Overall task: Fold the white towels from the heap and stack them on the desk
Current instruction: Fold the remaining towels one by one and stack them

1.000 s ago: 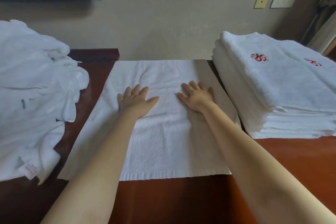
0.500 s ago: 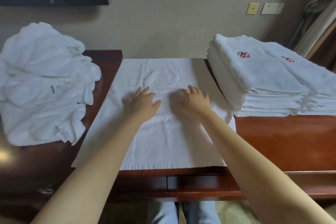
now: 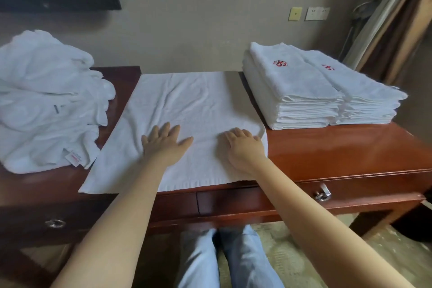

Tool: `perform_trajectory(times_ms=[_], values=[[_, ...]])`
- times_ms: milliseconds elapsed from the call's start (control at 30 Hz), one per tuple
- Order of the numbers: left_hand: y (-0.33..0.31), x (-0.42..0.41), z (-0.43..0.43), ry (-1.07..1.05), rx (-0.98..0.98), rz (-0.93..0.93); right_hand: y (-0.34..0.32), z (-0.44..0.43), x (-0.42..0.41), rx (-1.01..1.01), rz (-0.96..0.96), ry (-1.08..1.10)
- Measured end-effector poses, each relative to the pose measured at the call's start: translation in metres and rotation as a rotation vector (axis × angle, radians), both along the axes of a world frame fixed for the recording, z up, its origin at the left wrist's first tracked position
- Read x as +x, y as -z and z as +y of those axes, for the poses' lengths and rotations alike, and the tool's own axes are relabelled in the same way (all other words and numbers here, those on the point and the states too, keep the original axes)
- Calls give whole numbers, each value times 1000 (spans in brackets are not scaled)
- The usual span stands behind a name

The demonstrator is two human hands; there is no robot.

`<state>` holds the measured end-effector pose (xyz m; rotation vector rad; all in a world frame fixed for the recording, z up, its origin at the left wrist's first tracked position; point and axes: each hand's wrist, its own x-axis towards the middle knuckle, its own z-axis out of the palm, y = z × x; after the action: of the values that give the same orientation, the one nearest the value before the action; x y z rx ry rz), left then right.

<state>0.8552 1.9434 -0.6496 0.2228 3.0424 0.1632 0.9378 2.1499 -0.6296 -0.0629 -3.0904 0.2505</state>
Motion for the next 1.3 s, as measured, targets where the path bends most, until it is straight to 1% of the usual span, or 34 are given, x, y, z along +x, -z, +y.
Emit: perform_trajectory(times_ms=[133, 267, 333, 400, 467, 533, 600, 700, 767, 800, 867, 967, 1200, 1267, 1300], values=[[1, 4, -2, -17, -10, 9, -3, 17, 17, 102, -5, 49], [3, 5, -1, -26, -17, 21, -9, 45, 39, 192, -5, 160], [4, 4, -1, -30, -18, 34, -17, 52, 47, 204, 48, 190], [4, 4, 0, -29, -12, 56, -24, 46, 49, 175, 164, 129], [1, 7, 1, -15, -8, 80, -30, 23, 46, 39, 240, -26], [-3, 11, 1, 17, -10, 103, -30, -9, 38, -100, 262, -166], [-8, 17, -5, 46, 22, 141, -25, -37, 27, -132, 254, -248], [-12, 28, -30, 45, 99, 197, -8, -56, 11, -112, 137, -241], [-10, 33, -56, -34, 114, 120, 7, -54, 3, -68, 54, -211], [-7, 35, -68, -87, 88, 67, 13, -52, 0, -38, 46, -208], [-1, 39, -86, -151, 21, 8, 22, -49, -4, -19, 70, -204], [3, 43, -90, -156, 7, -3, 25, -48, -6, -21, 98, -204], [9, 47, -93, -174, 20, 22, 25, -48, 4, -39, 122, -226], [8, 51, -90, -171, 27, 51, 25, -47, 11, -55, 157, -259], [7, 54, -87, -144, 66, 79, 24, -45, 15, -88, 186, -280]])
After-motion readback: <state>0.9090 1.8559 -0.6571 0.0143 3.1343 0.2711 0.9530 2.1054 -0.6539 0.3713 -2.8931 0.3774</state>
